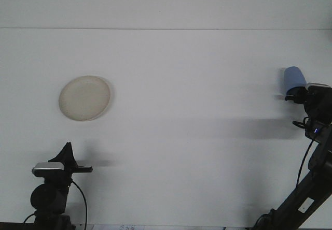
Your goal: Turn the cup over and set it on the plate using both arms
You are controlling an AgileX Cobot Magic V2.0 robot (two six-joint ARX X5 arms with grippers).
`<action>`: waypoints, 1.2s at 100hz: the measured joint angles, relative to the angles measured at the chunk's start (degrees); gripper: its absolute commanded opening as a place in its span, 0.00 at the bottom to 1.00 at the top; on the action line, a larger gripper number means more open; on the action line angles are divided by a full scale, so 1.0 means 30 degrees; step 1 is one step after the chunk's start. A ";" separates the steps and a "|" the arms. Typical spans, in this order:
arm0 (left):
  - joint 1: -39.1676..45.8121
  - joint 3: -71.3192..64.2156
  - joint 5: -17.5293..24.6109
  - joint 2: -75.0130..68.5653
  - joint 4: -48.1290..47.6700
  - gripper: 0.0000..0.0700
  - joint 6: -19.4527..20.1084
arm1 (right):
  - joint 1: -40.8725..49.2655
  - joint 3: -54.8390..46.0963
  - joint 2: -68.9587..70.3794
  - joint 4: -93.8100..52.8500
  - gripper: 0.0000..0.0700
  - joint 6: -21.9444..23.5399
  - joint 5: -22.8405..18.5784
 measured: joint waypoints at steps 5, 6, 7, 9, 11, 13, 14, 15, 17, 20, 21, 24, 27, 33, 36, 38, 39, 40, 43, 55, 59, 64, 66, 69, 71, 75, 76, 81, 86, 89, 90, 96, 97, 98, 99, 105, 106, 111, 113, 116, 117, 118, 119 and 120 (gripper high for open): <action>0.0000 0.0000 0.0000 0.0000 0.0000 0.02 0.0000 | 0.0022 0.0000 0.0015 0.0044 0.03 -0.0007 0.0007; 0.0000 0.0000 0.0000 0.0000 0.0000 0.02 0.0000 | 0.0022 -0.0007 0.0015 0.0087 0.02 -0.0007 0.0000; 0.0000 0.0000 0.0000 0.0000 0.0000 0.02 0.0000 | 0.0022 0.0000 0.0015 0.0138 0.02 -0.0015 0.0007; 0.0000 0.0000 -0.0007 0.0000 0.0000 0.02 0.0000 | 0.0022 0.0000 0.0015 0.0248 0.01 -0.0007 0.0000; 0.0000 0.0000 0.0000 0.0000 0.0000 0.02 0.0000 | 0.0022 0.0000 0.0015 0.0401 0.01 -0.0015 -0.0007; 0.0000 0.0000 0.0000 0.0000 0.0000 0.02 0.0000 | 0.0022 0.0000 0.0015 0.0510 0.01 -0.0007 0.0000; 0.0000 0.0000 0.0000 0.0000 0.0000 0.02 0.0000 | 0.0022 0.0000 0.0015 0.0568 0.01 0.0000 0.0000; 0.0000 0.0000 0.0000 0.0000 0.0000 0.02 0.0000 | 0.0022 -0.0007 0.0015 0.0634 0.01 -0.0007 0.0000; 0.0000 0.0000 0.0000 0.0000 0.0000 0.02 0.0000 | 0.0022 0.0000 0.0015 0.0743 0.01 0.0000 -0.0007; 0.0000 0.0000 0.0000 0.0000 0.0000 0.02 0.0000 | 0.0022 0.0000 0.0015 0.0823 0.01 0.0007 -0.0015; 0.0000 0.0000 0.0000 0.0000 0.0000 0.02 0.0000 | 0.0022 0.0000 0.0015 0.0838 0.01 0.0015 -0.0007; 0.0000 0.0000 0.0000 0.0000 0.0000 0.02 0.0000 | 0.0022 0.0000 0.0015 0.0838 0.01 0.0022 0.0000; 0.0000 0.0000 0.0000 0.0000 0.0000 0.02 0.0000 | 0.0022 0.0000 0.0015 0.0831 0.01 0.0058 0.0000; 0.0000 0.0000 0.0000 0.0000 0.0000 0.02 0.0000 | 0.0022 0.0000 0.0015 0.0750 0.01 0.0168 0.0000; 0.0000 0.0000 0.0000 0.0000 0.0000 0.02 0.0000 | 0.0022 0.0000 -0.0007 0.0605 0.01 0.0270 -0.0007; 0.0000 0.0000 0.0000 0.0000 0.0000 0.02 0.0000 | 0.0022 0.0000 -0.0051 0.0444 0.01 0.0342 -0.0007; 0.0000 0.0000 0.0000 0.0000 0.0000 0.02 0.0000 | 0.0022 0.0000 -0.0080 0.0350 0.01 0.0393 -0.0007; 0.0000 0.0000 0.0000 0.0000 0.0000 0.02 0.0000 | 0.0022 0.0000 -0.0109 0.0240 0.01 0.0408 0.0000; 0.0000 0.0000 0.0000 0.0000 0.0000 0.02 0.0000 | 0.0022 0.0000 -0.0291 -0.0175 0.01 0.0459 -0.0007; 0.0000 0.0000 0.0000 0.0000 0.0000 0.02 0.0000 | 0.0022 0.0000 -0.1727 -0.3045 0.01 0.0517 0.0066; 0.0000 0.0000 0.0000 0.0000 0.0000 0.02 0.0000 | 0.0029 -0.0007 -0.2404 -0.4269 0.01 0.0517 0.0073; 0.0000 0.0000 0.0000 0.0000 0.0000 0.02 0.0000 | 0.0095 -0.0007 -0.3402 -0.5763 0.01 0.0517 0.0153; 0.0000 0.0000 0.0000 0.0000 0.0000 0.02 0.0000 | 0.0138 -0.0007 -0.3840 -0.6368 0.01 0.0517 0.0270; 0.0000 0.0000 0.0000 0.0000 0.0000 0.02 0.0000 | 0.0182 -0.0007 -0.4532 -0.7227 0.01 0.0525 0.0525; 0.0000 0.0000 0.0000 0.0000 0.0000 0.02 0.0000 | 0.0240 -0.0007 -0.5027 -0.7796 0.01 0.0539 0.0707; 0.0000 0.0000 0.0000 0.0000 0.0000 0.02 0.0000 | 0.0393 -0.0007 -0.6003 -0.8867 0.01 0.0627 0.1195; 0.0000 0.0000 0.0000 0.0000 0.0000 0.02 0.0000 | 0.0452 -0.0007 -0.6251 -0.9114 0.01 0.0663 0.1341; 0.0000 0.0000 0.0000 0.0000 0.0000 0.02 0.0000 | 0.0736 -0.0007 -0.7468 -1.0375 0.01 0.1042 0.1989; 0.0000 0.0000 0.0000 0.0000 0.0000 0.02 0.0000 | 0.1093 -0.0007 -0.8633 -1.1642 0.01 0.1559 0.2463; 0.0000 0.0000 0.0000 0.0000 0.0000 0.02 0.0000 | 0.1333 -0.0007 -0.9296 -1.2407 0.01 0.1887 0.2550; 0.0000 0.0000 0.0000 0.0000 0.0000 0.02 0.0000 | 0.1428 -0.0007 -0.9537 -1.2713 0.01 0.1989 0.2572; 0.0000 0.0000 0.0000 0.0000 0.0000 0.02 0.0000 | 0.2011 -0.0007 -1.0812 -1.4498 0.01 0.2514 0.2667; 0.0000 0.0000 0.0000 0.0000 0.0000 0.02 0.0000 | 0.2142 -0.0007 -1.1052 -1.4841 0.01 0.2579 0.2681; 0.0000 0.0000 0.0000 0.0000 0.0000 0.02 0.0000 | 0.2259 -0.0007 -1.1227 -1.5125 0.01 0.2630 0.2703; 0.0000 0.0000 0.0000 0.0000 0.0000 0.02 0.0000 | 0.2382 -0.0007 -1.1431 -1.5431 0.01 0.2696 0.2732; 0.0000 0.0000 0.0000 0.0000 0.0000 0.02 0.0000 | 0.3279 -0.0007 -1.2706 -1.7260 0.01 0.2973 0.3060; 0.0000 0.0000 0.0000 0.0000 0.0000 0.02 0.0000 | 0.3446 -0.0007 -1.2925 -1.7558 0.01 0.3002 0.3111; 0.0000 0.0000 0.0000 0.0000 0.0000 0.02 0.0000 | 0.4342 -0.0007 -1.4054 -1.9074 0.01 0.3089 0.3249; 0.0000 0.0000 0.0000 0.0000 0.0000 0.02 0.0000 | 0.4721 -0.0007 -1.4520 -1.9686 0.01 0.3096 0.3322; 0.0000 0.0000 0.0000 0.0000 0.0000 0.02 0.0000 | 0.5297 -0.0007 -1.5212 -2.0560 0.01 0.3104 0.3468; 0.0000 0.0000 0.0000 0.0000 0.0000 0.02 0.0000 | 0.5493 -0.0007 -1.5424 -2.0837 0.01 0.3104 0.3512; 0.0000 0.0000 0.0000 0.0000 0.0000 0.02 0.0000 | 0.5697 -0.0007 -1.5650 -2.1114 0.01 0.3111 0.3548; 0.0000 0.0000 0.0000 0.0000 0.0000 0.02 0.0000 | 0.5901 -0.0007 -1.5868 -2.1376 0.01 0.3111 0.3577; 0.0000 0.0000 0.0000 0.0000 0.0000 0.02 0.0000 | 0.6098 -0.0007 -1.6087 -2.1646 0.01 0.3104 0.3599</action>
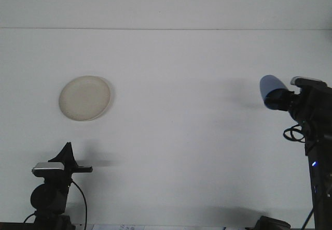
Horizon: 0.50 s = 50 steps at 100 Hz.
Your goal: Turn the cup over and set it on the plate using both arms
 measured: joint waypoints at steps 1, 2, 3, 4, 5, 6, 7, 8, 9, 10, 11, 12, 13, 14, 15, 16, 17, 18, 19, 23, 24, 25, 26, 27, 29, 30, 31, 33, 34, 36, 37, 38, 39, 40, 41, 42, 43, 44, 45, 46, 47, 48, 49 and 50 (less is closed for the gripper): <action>0.0000 0.0000 0.0000 0.0000 0.0000 0.02 0.0000 | 0.0211 0.0000 -0.0211 -0.0262 0.01 0.0007 0.0015; 0.0000 0.0000 0.0000 0.0000 0.0000 0.02 0.0000 | 0.0430 0.0000 -0.0423 -0.0525 0.01 0.0007 0.0044; 0.0000 0.0000 0.0000 0.0000 0.0000 0.02 0.0000 | 0.0641 0.0000 -0.0612 -0.0750 0.01 0.0015 0.0051; 0.0000 0.0000 0.0000 0.0000 0.0000 0.02 0.0000 | 0.0860 0.0000 -0.0787 -0.0998 0.01 0.0015 0.0066; 0.0000 0.0000 0.0000 0.0000 0.0000 0.02 0.0000 | 0.1086 0.0000 -0.0962 -0.1231 0.01 0.0022 0.0080; 0.0000 0.0000 -0.0007 0.0000 0.0000 0.02 0.0000 | 0.1304 0.0007 -0.1129 -0.1472 0.01 0.0022 0.0095; 0.0000 0.0000 0.0000 0.0000 0.0000 0.02 0.0000 | 0.1523 0.0007 -0.1290 -0.1690 0.01 0.0022 0.0109; 0.0000 0.0000 0.0000 0.0000 0.0000 0.02 0.0000 | 0.1749 0.0015 -0.1443 -0.1931 0.01 0.0029 0.0146; 0.0000 0.0000 0.0000 0.0000 0.0000 0.02 0.0000 | 0.1974 0.0036 -0.1574 -0.2164 0.01 0.0044 0.0146; 0.0000 0.0000 0.0000 0.0000 0.0000 0.02 0.0000 | 0.2193 0.0058 -0.1698 -0.2426 0.01 0.0073 0.0160; 0.0000 0.0000 0.0000 0.0000 0.0000 0.02 0.0000 | 0.2419 0.0102 -0.1800 -0.2674 0.01 0.0080 0.0182; 0.0000 0.0000 0.0000 0.0000 0.0000 0.02 0.0000 | 0.2637 0.0138 -0.1887 -0.2943 0.01 0.0109 0.0197; 0.0000 0.0000 -0.0007 0.0000 0.0000 0.02 0.0000 | 0.2863 0.0197 -0.1953 -0.3184 0.01 0.0131 0.0197; 0.0000 0.0000 0.0000 0.0000 0.0000 0.02 0.0000 | 0.3082 0.0248 -0.2004 -0.3453 0.01 0.0146 0.0204; 0.0000 0.0000 0.0000 0.0000 0.0000 0.02 0.0000 | 0.3300 0.0313 -0.2047 -0.3694 0.01 0.0160 0.0204; 0.0000 0.0000 0.0000 0.0000 0.0000 0.02 0.0000 | 0.3519 0.0393 -0.2069 -0.3949 0.01 0.0168 0.0211; 0.0000 0.0000 0.0000 0.0000 0.0000 0.02 0.0000 | 0.3745 0.0474 -0.2069 -0.4189 0.01 0.0182 0.0233; 0.0000 0.0000 0.0000 0.0000 0.0000 0.02 0.0000 | 0.3978 0.0568 -0.2069 -0.4459 0.01 0.0204 0.0255; 0.0000 0.0000 0.0000 0.0000 0.0000 0.02 0.0000 | 0.4204 0.0670 -0.2069 -0.4714 0.01 0.0219 0.0270; 0.0000 0.0000 0.0000 0.0000 0.0000 0.02 0.0000 | 0.5122 0.0998 -0.1996 -0.5654 0.01 0.0284 0.0299; 0.0000 0.0000 0.0000 0.0000 0.0000 0.02 0.0000 | 0.5340 0.1071 -0.1967 -0.5894 0.01 0.0299 0.0321; 0.0000 0.0000 0.0000 0.0000 0.0000 0.02 0.0000 | 0.5559 0.1144 -0.1923 -0.6105 0.01 0.0306 0.0357; 0.0000 0.0000 0.0000 0.0000 0.0000 0.02 0.0000 | 0.5770 0.1209 -0.1887 -0.6339 0.01 0.0313 0.0393; 0.0000 0.0000 0.0000 0.0000 0.0000 0.02 0.0000 | 0.6003 0.1290 -0.1858 -0.6579 0.01 0.0313 0.0430; 0.0000 0.0000 0.0000 0.0000 0.0000 0.02 0.0000 | 0.6470 0.1428 -0.1763 -0.7045 0.01 0.0342 0.0444; 0.0000 0.0000 0.0000 0.0000 0.0000 0.02 0.0000 | 0.6703 0.1501 -0.1712 -0.7264 0.01 0.0350 0.0437; 0.0000 0.0000 0.0000 0.0000 0.0000 0.02 0.0000 | 0.6936 0.1574 -0.1668 -0.7460 0.01 0.0350 0.0437; 0.0000 0.0000 0.0000 0.0000 0.0000 0.02 0.0000 | 0.7409 0.1705 -0.1559 -0.7832 0.01 0.0364 0.0437; 0.0000 0.0000 0.0000 0.0000 0.0000 0.02 0.0000 | 0.7650 0.1770 -0.1494 -0.7985 0.01 0.0364 0.0437; 0.0000 0.0000 0.0000 0.0000 0.0000 0.02 0.0000 | 0.8131 0.1916 -0.1348 -0.8306 0.01 0.0386 0.0437; 0.0000 0.0000 0.0000 0.0000 0.0000 0.02 0.0000 | 0.8364 0.1996 -0.1268 -0.8451 0.01 0.0401 0.0437; 0.0000 0.0000 0.0000 0.0000 0.0000 0.02 0.0000 | 0.8604 0.2084 -0.1173 -0.8597 0.01 0.0415 0.0437; 0.0000 0.0000 0.0000 0.0000 0.0000 0.02 0.0000 | 0.8837 0.2164 -0.1078 -0.8735 0.01 0.0423 0.0437; 0.0000 0.0000 0.0000 0.0000 0.0007 0.02 0.0000 | 0.9085 0.2251 -0.0969 -0.8881 0.01 0.0423 0.0437; 0.0000 0.0000 0.0000 0.0000 0.0000 0.02 0.0000 | 0.9326 0.2346 -0.0860 -0.9020 0.01 0.0430 0.0430; 0.0000 0.0000 0.0000 0.0000 0.0000 0.02 0.0000 | 0.9573 0.2433 -0.0743 -0.9143 0.01 0.0430 0.0430; 0.0000 0.0000 0.0000 0.0000 0.0000 0.02 0.0000 | 0.9814 0.2528 -0.0619 -0.9275 0.01 0.0430 0.0430; 0.0000 0.0000 0.0000 0.0000 0.0000 0.02 0.0000 | 1.0054 0.2630 -0.0495 -0.9391 0.01 0.0430 0.0437; 0.0000 0.0000 0.0000 0.0000 0.0000 0.02 0.0000 | 1.0287 0.2725 -0.0364 -0.9493 0.01 0.0437 0.0430; 0.0000 0.0000 0.0000 0.0000 0.0000 0.02 0.0000 | 1.0520 0.2820 -0.0219 -0.9595 0.01 0.0430 0.0430; 0.0000 0.0000 0.0000 0.0000 0.0000 0.02 0.0000 | 1.0754 0.2914 -0.0073 -0.9690 0.01 0.0437 0.0430; 0.0000 0.0000 0.0000 0.0000 0.0000 0.02 0.0000 | 1.0972 0.3009 0.0080 -0.9777 0.01 0.0437 0.0430; 0.0000 0.0000 0.0000 0.0000 0.0000 0.02 0.0000 | 1.1191 0.3096 0.0226 -0.9857 0.01 0.0437 0.0430; 0.0000 0.0000 0.0000 0.0000 0.0000 0.02 0.0000 | 1.1402 0.3191 0.0386 -0.9945 0.01 0.0437 0.0437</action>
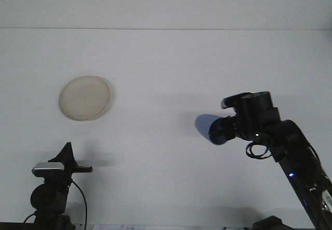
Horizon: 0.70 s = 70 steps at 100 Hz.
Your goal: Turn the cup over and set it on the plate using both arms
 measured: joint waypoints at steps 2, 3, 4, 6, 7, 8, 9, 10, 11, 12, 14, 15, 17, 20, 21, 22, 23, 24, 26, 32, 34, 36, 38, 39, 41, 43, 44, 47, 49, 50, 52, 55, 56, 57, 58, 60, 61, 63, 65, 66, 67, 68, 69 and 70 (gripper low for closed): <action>0.0000 0.0000 0.0000 0.0000 0.0000 0.02 0.0000 | 0.0430 0.0204 0.0313 -0.0189 0.01 0.0000 0.0000; 0.0000 0.0000 -0.0007 0.0000 0.0000 0.02 0.0000 | 0.0641 0.0313 0.0474 -0.0284 0.01 0.0000 0.0000; 0.0000 0.0000 0.0000 0.0000 0.0000 0.02 0.0000 | 0.0845 0.0415 0.0634 -0.0386 0.01 0.0000 0.0000; 0.0000 0.0000 0.0000 0.0000 0.0000 0.02 0.0000 | 0.1246 0.0627 0.0984 -0.0576 0.01 0.0000 0.0007; 0.0000 0.0000 0.0000 0.0000 0.0000 0.02 0.0000 | 0.1428 0.0729 0.1158 -0.0670 0.01 -0.0007 0.0022; 0.0000 0.0000 0.0000 0.0000 0.0000 0.02 0.0000 | 0.1617 0.0874 0.1370 -0.0787 0.01 -0.0007 0.0051; 0.0000 0.0000 0.0000 0.0000 0.0000 0.02 0.0000 | 0.1800 0.0976 0.1515 -0.0889 0.01 -0.0007 0.0058; 0.0000 0.0000 0.0000 0.0000 0.0000 0.02 0.0000 | 0.1967 0.1107 0.1698 -0.0991 0.01 -0.0007 0.0073; 0.0000 0.0000 0.0000 0.0000 0.0000 0.02 0.0000 | 0.2157 0.1268 0.1902 -0.1129 0.01 -0.0015 0.0102; 0.0000 0.0000 0.0000 0.0000 0.0000 0.02 0.0000 | 0.2310 0.1406 0.2084 -0.1239 0.01 -0.0015 0.0131; 0.0000 0.0000 0.0000 0.0000 0.0000 0.02 0.0000 | 0.2608 0.1719 0.2477 -0.1464 0.01 -0.0022 0.0270; 0.0000 0.0000 0.0000 0.0000 0.0000 0.02 0.0000 | 0.2754 0.1872 0.2674 -0.1566 0.01 -0.0022 0.0364; 0.0000 0.0000 0.0000 0.0000 0.0000 0.02 0.0000 | 0.3031 0.2186 0.3053 -0.1800 0.01 -0.0036 0.0554; 0.0000 0.0000 0.0000 0.0000 0.0000 0.02 0.0000 | 0.3424 0.2732 0.3657 -0.2229 0.01 -0.0095 0.0831; 0.0000 0.0000 0.0000 0.0000 0.0000 0.02 0.0000 | 0.3541 0.2907 0.3854 -0.2390 0.01 -0.0117 0.0925; 0.0000 0.0000 0.0000 0.0000 0.0000 0.02 0.0000 | 0.3672 0.3096 0.4073 -0.2535 0.01 -0.0138 0.1042; 0.0000 0.0000 0.0000 0.0000 0.0000 0.02 0.0000 | 0.3796 0.3279 0.4277 -0.2703 0.01 -0.0175 0.1129; 0.0000 0.0000 0.0000 0.0000 0.0007 0.02 0.0000 | 0.3927 0.3461 0.4481 -0.2871 0.01 -0.0189 0.1231; 0.0000 0.0000 0.0000 0.0000 0.0000 0.02 0.0000 | 0.4160 0.3810 0.4881 -0.3191 0.01 -0.0240 0.1443; 0.0000 0.0000 0.0000 0.0000 0.0000 0.02 0.0000 | 0.4838 0.4867 0.6084 -0.4291 0.01 -0.0495 0.2084; 0.0000 0.0000 0.0000 0.0000 0.0000 0.02 0.0000 | 0.5027 0.5166 0.6462 -0.4605 0.01 -0.0554 0.2251; 0.0000 0.0000 0.0000 0.0000 0.0000 0.02 0.0000 | 0.5187 0.5435 0.6834 -0.4896 0.01 -0.0634 0.2412; 0.0000 0.0000 0.0000 0.0000 0.0000 0.02 0.0000 | 0.5355 0.5690 0.7191 -0.5158 0.01 -0.0685 0.2514; 0.0000 0.0000 0.0000 0.0000 0.0000 0.02 0.0000 | 0.5428 0.5814 0.7366 -0.5297 0.01 -0.0714 0.2543; 0.0000 0.0000 0.0000 0.0000 0.0000 0.02 0.0000 | 0.5566 0.6040 0.7686 -0.5515 0.01 -0.0801 0.2557; 0.0000 0.0000 0.0000 0.0000 0.0000 0.02 0.0000 | 0.5719 0.6215 0.8007 -0.5697 0.01 -0.0882 0.2550; 0.0000 0.0000 0.0000 0.0000 0.0000 0.02 0.0000 | 0.5799 0.6288 0.8153 -0.5756 0.01 -0.0925 0.2550; 0.0000 0.0000 0.0000 0.0000 0.0000 0.02 0.0000 | 0.6040 0.6455 0.8561 -0.5923 0.01 -0.1042 0.2557; 0.0000 0.0000 0.0000 0.0000 0.0000 0.02 0.0000 | 0.6200 0.6535 0.8801 -0.6018 0.01 -0.1122 0.2557; 0.0000 0.0000 0.0000 0.0000 0.0000 0.02 0.0000 | 0.6280 0.6557 0.8918 -0.6025 0.01 -0.1158 0.2557; 0.0000 0.0000 0.0000 0.0000 0.0000 0.02 0.0000 | 0.6433 0.6564 0.9107 -0.6033 0.01 -0.1202 0.2550; 0.0000 0.0000 0.0000 0.0000 0.0000 0.02 0.0000 | 0.6659 0.6564 0.9384 -0.6040 0.01 -0.1304 0.2550; 0.0000 0.0000 0.0000 0.0000 0.0000 0.02 0.0000 | 0.6725 0.6564 0.9479 -0.6047 0.01 -0.1341 0.2550; 0.0000 0.0000 0.0000 0.0000 0.0000 0.02 0.0000 | 0.6797 0.6564 0.9573 -0.6054 0.01 -0.1355 0.2550; 0.0000 0.0000 0.0000 0.0000 0.0000 0.02 0.0000 | 0.6856 0.6564 0.9668 -0.6069 0.01 -0.1384 0.2550; 0.0000 0.0000 -0.0007 0.0000 0.0000 0.02 0.0000 | 0.6980 0.6564 0.9828 -0.6091 0.01 -0.1457 0.2550; 0.0000 0.0000 0.0000 0.0000 0.0000 0.02 0.0000 | 0.7031 0.6564 0.9901 -0.6105 0.01 -0.1479 0.2550; 0.0000 0.0000 0.0000 0.0000 0.0000 0.02 0.0000 | 0.7125 0.6564 1.0054 -0.6135 0.01 -0.1530 0.2550; 0.0000 0.0000 0.0000 0.0000 0.0000 0.02 0.0000 | 0.7213 0.6564 1.0200 -0.6149 0.01 -0.1552 0.2550; 0.0000 0.0000 0.0000 0.0000 0.0000 0.02 0.0000 | 0.7249 0.6564 1.0258 -0.6149 0.01 -0.1581 0.2550; 0.0000 0.0000 0.0000 0.0000 0.0000 0.02 0.0000 | 0.7286 0.6564 1.0338 -0.6149 0.01 -0.1610 0.2550; 0.0000 0.0000 0.0000 0.0000 0.0000 0.02 0.0000 | 0.7329 0.6564 1.0411 -0.6149 0.01 -0.1632 0.2550; 0.0000 0.0000 0.0000 0.0000 0.0000 0.02 0.0000 | 0.7366 0.6564 1.0469 -0.6142 0.01 -0.1647 0.2550; 0.0000 0.0000 0.0000 0.0000 0.0000 0.02 0.0000 | 0.7402 0.6564 1.0513 -0.6135 0.01 -0.1683 0.2550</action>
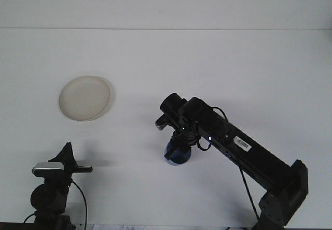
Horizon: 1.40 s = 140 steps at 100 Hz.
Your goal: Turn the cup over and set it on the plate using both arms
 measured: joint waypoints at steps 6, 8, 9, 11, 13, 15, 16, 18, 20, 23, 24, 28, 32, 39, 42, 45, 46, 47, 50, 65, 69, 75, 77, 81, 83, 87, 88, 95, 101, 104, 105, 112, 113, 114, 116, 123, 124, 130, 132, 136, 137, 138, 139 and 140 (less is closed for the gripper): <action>0.0000 0.0000 0.0000 0.0000 0.0000 0.02 0.0000 | 0.0204 0.0000 0.0328 0.0029 0.01 -0.0036 0.0000; 0.0000 0.0000 0.0000 0.0000 0.0007 0.02 0.0000 | 0.0262 0.0000 0.0415 0.0051 0.01 -0.0066 0.0000; 0.0000 0.0000 0.0000 0.0000 0.0000 0.02 0.0000 | 0.0284 0.0000 0.0466 0.0066 0.01 -0.0080 0.0000; 0.0000 0.0000 0.0000 0.0000 0.0000 0.02 0.0000 | 0.0306 0.0000 0.0546 0.0102 0.01 -0.0109 0.0007; 0.0000 0.0000 0.0000 0.0000 0.0000 0.02 0.0000 | 0.0328 0.0000 0.0612 0.0131 0.01 -0.0131 0.0007; 0.0000 0.0000 0.0000 0.0000 0.0000 0.02 0.0000 | 0.0357 0.0000 0.0692 0.0168 0.01 -0.0138 0.0044; 0.0000 0.0000 0.0000 0.0000 0.0000 0.02 0.0000 | 0.0364 0.0000 0.0736 0.0182 0.01 -0.0138 0.0080; 0.0000 0.0000 -0.0007 0.0000 0.0000 0.02 0.0000 | 0.0372 0.0000 0.0816 0.0219 0.01 -0.0138 0.0175; 0.0000 0.0000 0.0000 0.0000 0.0000 0.02 0.0000 | 0.0386 0.0000 0.0882 0.0255 0.01 -0.0138 0.0306; 0.0000 0.0000 0.0000 0.0000 0.0007 0.02 0.0000 | 0.0393 0.0000 0.0984 0.0328 0.01 -0.0146 0.0481; 0.0000 0.0000 0.0000 0.0000 0.0000 0.02 0.0000 | 0.0393 0.0000 0.1013 0.0350 0.01 -0.0138 0.0503; 0.0000 0.0000 0.0000 0.0000 0.0000 0.02 0.0000 | 0.0401 0.0000 0.1144 0.0495 0.01 -0.0146 0.0510; 0.0000 0.0000 -0.0007 0.0000 0.0007 0.02 0.0000 | 0.0408 0.0000 0.1224 0.0612 0.01 -0.0146 0.0510; 0.0000 0.0000 0.0000 0.0000 0.0007 0.02 0.0000 | 0.0430 0.0000 0.1260 0.0648 0.01 -0.0146 0.0510; 0.0000 0.0000 -0.0007 0.0000 0.0007 0.02 0.0000 | 0.0452 0.0000 0.1260 0.0707 0.01 -0.0146 0.0510; 0.0000 0.0000 0.0000 0.0000 0.0007 0.02 0.0000 | 0.0452 0.0000 0.1260 0.0816 0.01 -0.0146 0.0510; 0.0000 0.0000 0.0000 0.0000 0.0007 0.02 0.0000 | 0.0452 0.0000 0.1260 0.0860 0.01 -0.0146 0.0510; 0.0000 0.0000 0.0000 0.0000 0.0007 0.02 0.0000 | 0.0459 0.0000 0.1260 0.0896 0.01 -0.0146 0.0510; 0.0000 0.0000 -0.0007 0.0000 0.0007 0.02 0.0000 | 0.0466 0.0000 0.1260 0.1005 0.01 -0.0146 0.0510; 0.0000 0.0000 0.0000 0.0000 0.0007 0.02 0.0000 | 0.0474 0.0000 0.1268 0.1064 0.14 -0.0153 0.0503; 0.0000 0.0000 0.0000 0.0000 0.0007 0.02 0.0000 | 0.0474 0.0000 0.1268 0.1056 0.17 -0.0153 0.0503; 0.0000 0.0000 -0.0007 0.0000 0.0007 0.02 0.0000 | 0.0474 0.0000 0.1268 0.1049 0.26 -0.0153 0.0503; 0.0000 0.0000 0.0000 0.0000 0.0007 0.02 0.0000 | 0.0481 0.0000 0.1268 0.1035 0.29 -0.0153 0.0488; 0.0000 0.0000 0.0000 0.0000 0.0007 0.02 0.0000 | 0.0481 0.0000 0.1268 0.1013 0.36 -0.0153 0.0488; 0.0000 0.0000 0.0000 0.0000 0.0007 0.02 0.0000 | 0.0481 0.0000 0.1268 0.1005 0.40 -0.0153 0.0488; 0.0000 0.0000 0.0000 0.0000 0.0007 0.02 0.0000 | 0.0481 0.0000 0.1268 0.1005 0.44 -0.0153 0.0481; 0.0000 0.0000 0.0000 0.0000 0.0007 0.02 0.0000 | 0.0481 0.0000 0.1268 0.1005 0.45 -0.0153 0.0474; 0.0000 0.0000 0.0000 0.0000 0.0007 0.02 0.0000 | 0.0488 0.0000 0.1268 0.1035 0.54 -0.0153 0.0444; 0.0000 0.0000 0.0000 0.0000 0.0007 0.02 0.0000 | 0.0481 0.0000 0.1268 0.1042 0.61 -0.0153 0.0444; 0.0000 0.0000 0.0000 0.0000 0.0007 0.02 0.0000 | 0.0481 0.0000 0.1268 0.1027 0.62 -0.0153 0.0444; 0.0000 0.0000 0.0000 0.0000 0.0007 0.02 0.0000 | 0.0481 0.0000 0.1268 0.1020 0.62 -0.0153 0.0444; 0.0000 0.0000 0.0000 0.0000 0.0007 0.02 0.0000 | 0.0481 0.0058 0.1268 0.0736 0.62 -0.0153 0.0444; 0.0000 0.0000 0.0000 0.0000 0.0007 0.02 0.0000 | 0.0481 0.0080 0.1268 0.0670 0.62 -0.0153 0.0444; 0.0000 0.0000 0.0000 0.0000 0.0007 0.02 0.0000 | 0.0481 0.0102 0.1268 0.0619 0.62 -0.0153 0.0444; 0.0000 0.0000 0.0000 0.0000 0.0007 0.02 0.0000 | 0.0481 0.0153 0.1268 0.0510 0.62 -0.0153 0.0444; 0.0000 0.0000 0.0000 0.0000 0.0007 0.02 0.0000 | 0.0466 0.0452 0.1188 0.0372 0.62 -0.0168 0.0444; 0.0000 0.0000 0.0000 0.0000 0.0007 0.02 0.0000 | 0.0466 0.0481 0.1166 0.0393 0.62 -0.0168 0.0452; 0.0000 0.0000 -0.0007 0.0000 0.0007 0.02 0.0000 | 0.0466 0.0692 0.0809 0.0532 0.62 -0.0197 0.0466; 0.0000 0.0000 0.0000 0.0000 0.0007 0.02 0.0000 | 0.0466 0.0743 0.0612 0.0641 0.62 -0.0197 0.0481; 0.0000 0.0000 0.0000 0.0000 0.0007 0.02 0.0000 | 0.0466 0.0867 0.0073 0.0823 0.62 -0.0204 0.0488; 0.0000 0.0000 0.0000 0.0000 0.0007 0.02 0.0000 | 0.0466 0.0903 -0.0080 0.0867 0.62 -0.0211 0.0488; 0.0000 0.0000 0.0000 0.0000 0.0007 0.02 0.0000 | 0.0466 0.0933 -0.0233 0.0918 0.62 -0.0211 0.0488; 0.0000 0.0000 0.0000 0.0000 0.0007 0.02 0.0000 | 0.0466 0.0947 -0.0415 0.0991 0.62 -0.0211 0.0488; 0.0000 0.0000 0.0000 0.0000 0.0007 0.02 0.0000 | 0.0459 0.0962 -0.0619 0.1056 0.62 -0.0211 0.0488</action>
